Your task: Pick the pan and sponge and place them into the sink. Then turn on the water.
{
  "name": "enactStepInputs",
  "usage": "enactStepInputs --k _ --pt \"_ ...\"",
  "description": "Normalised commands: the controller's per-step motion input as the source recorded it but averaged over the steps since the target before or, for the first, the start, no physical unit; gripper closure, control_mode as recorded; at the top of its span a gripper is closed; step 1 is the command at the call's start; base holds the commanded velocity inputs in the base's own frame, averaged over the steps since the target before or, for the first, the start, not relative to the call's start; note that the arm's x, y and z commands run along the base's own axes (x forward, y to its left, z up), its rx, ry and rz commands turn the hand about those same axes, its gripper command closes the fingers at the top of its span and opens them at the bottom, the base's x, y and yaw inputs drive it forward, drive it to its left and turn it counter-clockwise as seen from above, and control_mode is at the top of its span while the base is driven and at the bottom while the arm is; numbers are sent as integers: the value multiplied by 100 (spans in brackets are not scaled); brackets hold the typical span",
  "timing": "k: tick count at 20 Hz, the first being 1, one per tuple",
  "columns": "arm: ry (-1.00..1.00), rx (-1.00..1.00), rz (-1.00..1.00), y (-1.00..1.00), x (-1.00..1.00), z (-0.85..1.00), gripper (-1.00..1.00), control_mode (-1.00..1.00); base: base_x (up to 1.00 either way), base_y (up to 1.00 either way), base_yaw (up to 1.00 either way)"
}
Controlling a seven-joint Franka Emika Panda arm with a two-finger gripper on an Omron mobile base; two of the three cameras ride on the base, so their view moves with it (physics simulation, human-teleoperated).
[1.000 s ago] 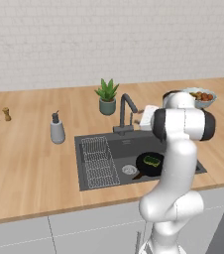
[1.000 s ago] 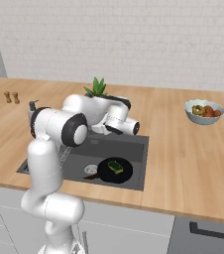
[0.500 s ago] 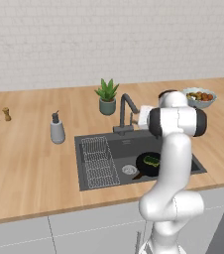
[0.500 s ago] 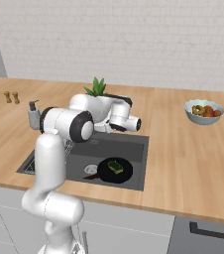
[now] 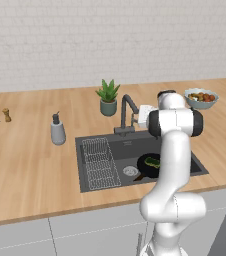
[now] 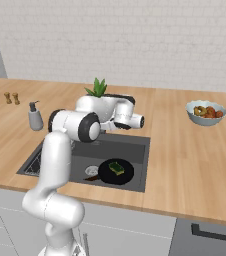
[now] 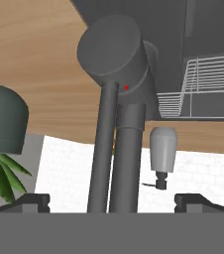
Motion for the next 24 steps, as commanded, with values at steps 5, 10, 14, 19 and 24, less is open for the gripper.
enactStepInputs --k 5,10,14,19,24 --pt "1 0 3 0 8 -17 -100 -100 0 0 0" --pt "3 0 0 0 20 -9 -100 -100 0 0 0" --pt "8 0 0 9 32 -18 -100 -100 0 0 0" --pt "9 0 0 21 28 -18 -100 -100 0 0 0" --pt "2 0 0 14 4 -1 -100 -100 0 0 0"
